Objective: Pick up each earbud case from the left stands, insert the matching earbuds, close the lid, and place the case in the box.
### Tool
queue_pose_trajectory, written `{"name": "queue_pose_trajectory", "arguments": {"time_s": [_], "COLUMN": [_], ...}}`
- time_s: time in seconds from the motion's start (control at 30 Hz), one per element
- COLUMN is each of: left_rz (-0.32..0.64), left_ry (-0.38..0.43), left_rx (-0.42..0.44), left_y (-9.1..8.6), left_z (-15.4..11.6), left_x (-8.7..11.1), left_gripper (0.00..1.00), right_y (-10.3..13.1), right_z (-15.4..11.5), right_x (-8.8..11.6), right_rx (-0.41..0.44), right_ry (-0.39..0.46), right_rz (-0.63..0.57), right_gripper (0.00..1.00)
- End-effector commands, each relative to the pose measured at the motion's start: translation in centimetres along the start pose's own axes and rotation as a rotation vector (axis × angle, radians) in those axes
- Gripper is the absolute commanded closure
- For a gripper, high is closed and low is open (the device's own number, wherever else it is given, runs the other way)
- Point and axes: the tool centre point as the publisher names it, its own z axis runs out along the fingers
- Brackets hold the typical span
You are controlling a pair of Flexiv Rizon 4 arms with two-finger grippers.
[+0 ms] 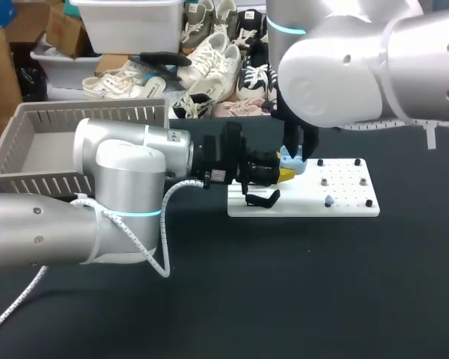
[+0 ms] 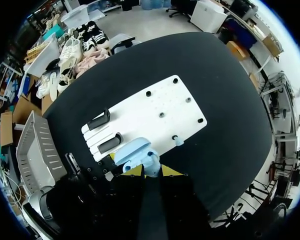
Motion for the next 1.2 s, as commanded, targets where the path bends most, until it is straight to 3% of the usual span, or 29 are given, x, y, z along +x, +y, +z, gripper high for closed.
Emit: {"name": "queue_pose_trajectory", "arguments": {"time_s": [0.03, 1.2], "left_rz": [0.001, 0.001], "left_ry": [-0.004, -0.004], "left_rx": [-0.001, -0.001], "left_y": [0.0, 0.0], "left_z": [0.0, 0.0], "left_x": [0.0, 0.0], "left_gripper": [1.00, 1.00], "right_y": [0.0, 0.4], "right_z": [-0.2, 0.9], "right_x": [0.0, -0.3], "right_rx": [-0.002, -0.001], "right_ry": [-0.003, 0.023], "right_rz": [0.002, 0.003], "right_gripper": [1.00, 1.00]}}
